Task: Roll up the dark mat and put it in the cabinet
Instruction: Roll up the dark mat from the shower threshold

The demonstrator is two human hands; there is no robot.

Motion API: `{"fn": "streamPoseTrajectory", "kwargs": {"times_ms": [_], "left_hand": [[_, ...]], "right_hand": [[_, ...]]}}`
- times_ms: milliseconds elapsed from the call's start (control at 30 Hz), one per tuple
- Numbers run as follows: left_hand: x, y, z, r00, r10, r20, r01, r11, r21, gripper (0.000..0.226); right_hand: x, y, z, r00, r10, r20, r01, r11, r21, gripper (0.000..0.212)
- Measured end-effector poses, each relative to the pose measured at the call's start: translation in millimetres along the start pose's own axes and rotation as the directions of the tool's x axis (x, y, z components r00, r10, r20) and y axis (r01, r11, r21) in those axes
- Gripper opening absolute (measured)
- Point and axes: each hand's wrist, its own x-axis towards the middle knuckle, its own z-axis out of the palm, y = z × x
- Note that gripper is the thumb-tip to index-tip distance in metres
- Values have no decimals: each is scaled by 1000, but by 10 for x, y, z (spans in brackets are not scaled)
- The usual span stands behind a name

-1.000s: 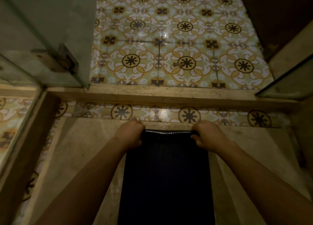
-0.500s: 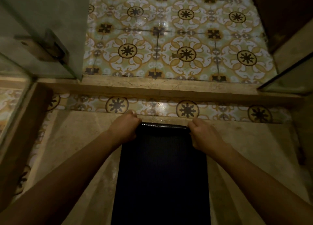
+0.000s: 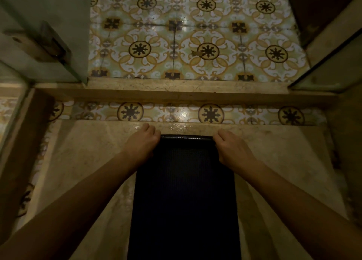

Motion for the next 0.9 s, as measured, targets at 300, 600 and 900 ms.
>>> {"fn": "streamPoseTrajectory", "kwargs": {"times_ms": [300, 600, 900], "left_hand": [[-32, -25, -29, 999, 39, 26, -40, 999, 16, 29], [20, -35, -159, 995, 61, 75, -64, 997, 39, 20], [31, -69, -202, 996, 65, 56, -63, 997, -35, 18]], "right_hand": [[-65, 37, -4, 999, -20, 36, 20, 1000, 6, 21], [-15, 34, -58, 999, 6, 38, -9, 996, 93, 13], [66, -66, -137, 991, 79, 112, -88, 994, 71, 31]]}}
